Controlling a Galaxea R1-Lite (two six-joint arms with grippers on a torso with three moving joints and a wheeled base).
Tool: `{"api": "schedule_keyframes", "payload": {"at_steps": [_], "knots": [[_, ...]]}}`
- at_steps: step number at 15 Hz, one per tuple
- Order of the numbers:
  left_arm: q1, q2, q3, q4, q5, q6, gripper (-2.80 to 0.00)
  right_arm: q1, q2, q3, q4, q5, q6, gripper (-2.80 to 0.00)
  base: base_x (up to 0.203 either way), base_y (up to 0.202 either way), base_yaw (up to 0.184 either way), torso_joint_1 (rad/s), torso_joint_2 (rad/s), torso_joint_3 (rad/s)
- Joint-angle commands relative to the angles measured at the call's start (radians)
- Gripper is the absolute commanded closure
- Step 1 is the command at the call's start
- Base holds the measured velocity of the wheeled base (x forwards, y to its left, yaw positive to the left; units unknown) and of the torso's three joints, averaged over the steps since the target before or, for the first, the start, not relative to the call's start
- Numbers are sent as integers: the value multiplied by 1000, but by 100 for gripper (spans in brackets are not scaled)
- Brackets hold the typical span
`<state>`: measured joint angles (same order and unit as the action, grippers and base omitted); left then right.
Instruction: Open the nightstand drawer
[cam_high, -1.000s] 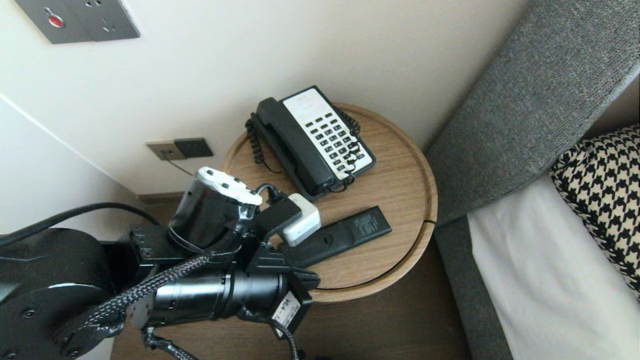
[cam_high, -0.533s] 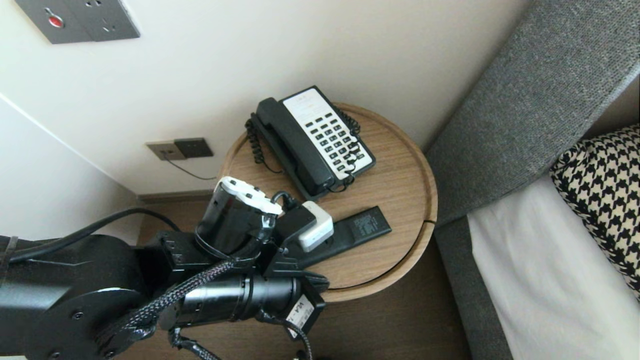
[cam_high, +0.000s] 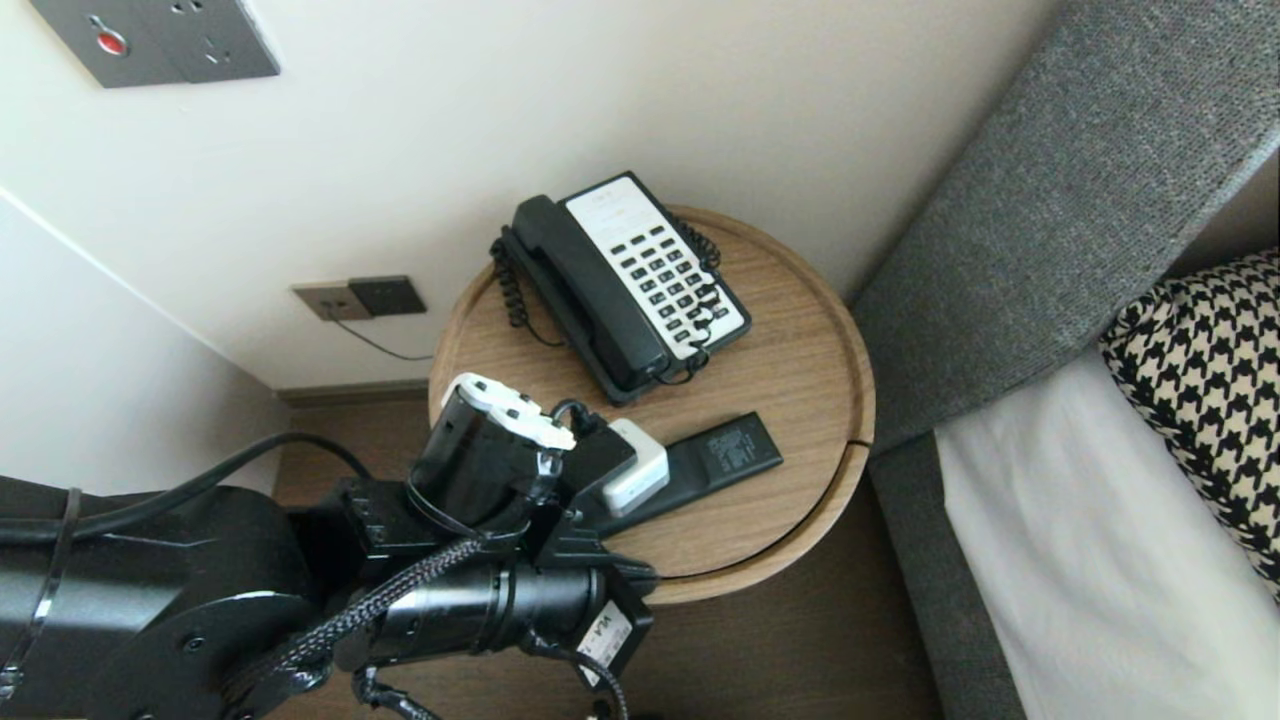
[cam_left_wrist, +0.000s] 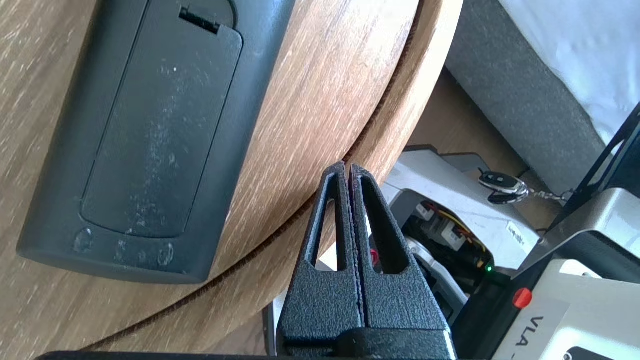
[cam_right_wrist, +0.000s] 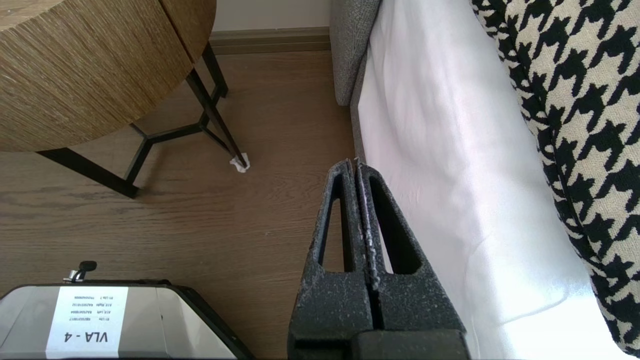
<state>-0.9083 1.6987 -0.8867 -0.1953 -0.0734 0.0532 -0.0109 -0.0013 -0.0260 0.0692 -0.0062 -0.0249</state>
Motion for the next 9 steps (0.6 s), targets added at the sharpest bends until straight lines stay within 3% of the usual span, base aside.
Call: {"api": "schedule_keyframes", "payload": {"at_steps": [1,9], "knots": [[-6,-10,16,1,0,0,0,0,-3,0,0,0,-1,0,0,0,0,0,0,0],[-36,-8,28,-42,0,-20,0,0,-3,0,0,0,-1,0,0,0,0,0,0,0]]}}
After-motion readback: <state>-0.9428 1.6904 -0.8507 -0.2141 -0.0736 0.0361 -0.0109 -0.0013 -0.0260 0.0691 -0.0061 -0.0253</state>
